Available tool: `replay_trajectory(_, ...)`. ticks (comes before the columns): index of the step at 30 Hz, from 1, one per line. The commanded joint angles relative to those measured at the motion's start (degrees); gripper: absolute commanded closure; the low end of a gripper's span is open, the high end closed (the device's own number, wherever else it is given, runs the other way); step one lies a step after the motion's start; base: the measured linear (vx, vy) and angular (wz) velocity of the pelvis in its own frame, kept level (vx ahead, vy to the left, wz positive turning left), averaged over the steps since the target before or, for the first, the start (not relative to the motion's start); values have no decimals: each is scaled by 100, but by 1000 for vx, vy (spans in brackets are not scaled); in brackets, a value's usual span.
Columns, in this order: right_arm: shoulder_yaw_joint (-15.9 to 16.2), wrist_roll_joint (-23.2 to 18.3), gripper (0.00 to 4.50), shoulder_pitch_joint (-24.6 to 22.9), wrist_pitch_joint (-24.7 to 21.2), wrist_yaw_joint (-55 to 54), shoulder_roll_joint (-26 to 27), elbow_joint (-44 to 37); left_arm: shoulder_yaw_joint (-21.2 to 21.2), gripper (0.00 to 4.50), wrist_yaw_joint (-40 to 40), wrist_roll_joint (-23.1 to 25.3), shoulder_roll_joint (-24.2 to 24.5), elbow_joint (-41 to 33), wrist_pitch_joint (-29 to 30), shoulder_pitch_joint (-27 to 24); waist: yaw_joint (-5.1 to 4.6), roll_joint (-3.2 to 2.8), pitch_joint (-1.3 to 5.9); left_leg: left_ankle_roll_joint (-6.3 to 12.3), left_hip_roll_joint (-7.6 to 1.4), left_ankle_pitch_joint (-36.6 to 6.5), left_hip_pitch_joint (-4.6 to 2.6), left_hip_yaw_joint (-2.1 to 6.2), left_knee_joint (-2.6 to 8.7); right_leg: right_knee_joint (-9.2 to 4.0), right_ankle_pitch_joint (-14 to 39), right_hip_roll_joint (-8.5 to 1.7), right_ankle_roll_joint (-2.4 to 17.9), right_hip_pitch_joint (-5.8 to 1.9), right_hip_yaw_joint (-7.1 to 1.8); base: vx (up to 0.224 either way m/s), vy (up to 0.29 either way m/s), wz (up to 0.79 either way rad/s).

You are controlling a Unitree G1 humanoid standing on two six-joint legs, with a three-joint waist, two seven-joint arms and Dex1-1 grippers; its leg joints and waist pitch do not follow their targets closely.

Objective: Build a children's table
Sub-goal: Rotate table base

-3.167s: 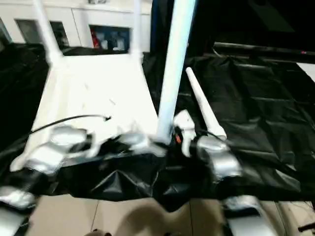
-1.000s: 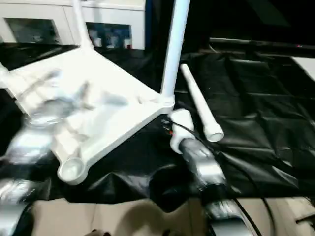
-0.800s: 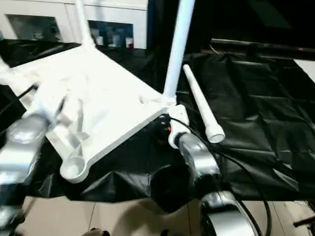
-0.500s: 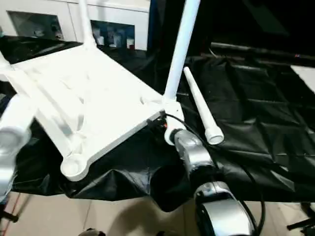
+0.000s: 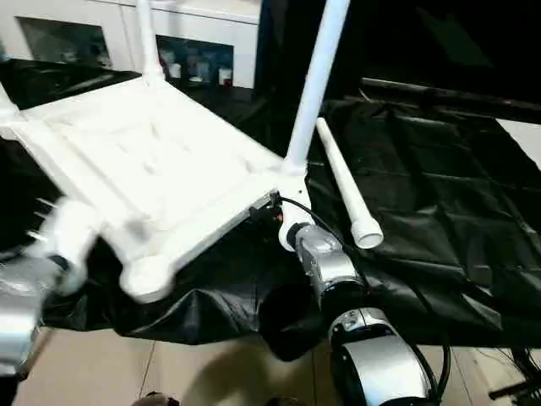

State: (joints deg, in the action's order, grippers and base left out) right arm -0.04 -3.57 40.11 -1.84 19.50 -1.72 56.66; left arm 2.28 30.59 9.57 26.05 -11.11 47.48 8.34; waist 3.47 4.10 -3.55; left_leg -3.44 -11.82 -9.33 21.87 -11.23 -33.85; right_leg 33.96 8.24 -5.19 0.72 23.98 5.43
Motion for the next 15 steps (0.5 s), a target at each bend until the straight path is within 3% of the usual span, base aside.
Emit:
replay_trajectory(1,-16,35,62,51,58,72,-36,36,405,380,461,-296,-16,-70,-349,-44,-24,-190,389,-289,-153,-2461,-181,140,458,-434,2107,-286,811,-171,-272,0,0,0)
replay_trajectory(4,-36,13,62,42,69,114,-54,39,574,380,856,-517,-106,238,-1167,42,-29,-195,384,-303,-158,-2488,-187,135,458,-449,2145,-288,807,-163,-278,0,0,0)
replay_trajectory(5,-28,5,62,41,80,156,-56,46,722,380,1055,-602,-245,542,-1762,218,-30,-202,385,-299,-151,-2487,-173,142,467,-466,2190,-295,798,-175,-279,0,0,0)
replay_trajectory(6,-26,6,62,42,83,161,-58,49,761,380,1064,-597,-248,583,-1823,251,-27,-203,395,-318,-155,-2501,-191,135,459,-460,2182,-293,787,-168,-283,0,0,0)
replay_trajectory(8,-7,-11,62,-41,39,200,-54,-127,914,380,1069,-598,-450,874,-2049,484,-55,-196,391,-325,-159,-2455,-145,148,475,-441,2125,-294,803,-206,-281,0,0,0)
replay_trajectory(10,-6,-21,62,-72,21,222,-66,-193,961,380,1049,-595,-498,953,-2101,557,-49,-191,399,-316,-159,-2427,-177,133,451,-444,2151,-308,808,-188,-292,0,0,0)
replay_trajectory(12,-15,-46,62,-147,-31,246,-98,-347,1006,380,998,-608,-594,1099,-2206,669,-62,-175,393,-289,-156,-2357,-148,135,458,-449,2197,-303,781,-214,-287,0,0,0)
replay_trajectory(15,-45,-69,62,-330,-272,197,-225,-752,1036,380,866,-605,-802,1339,-2449,828,-83,-210,412,-281,-161,-2215,-157,126,444,-440,2004,-288,791,-226,-294,0,0,0)
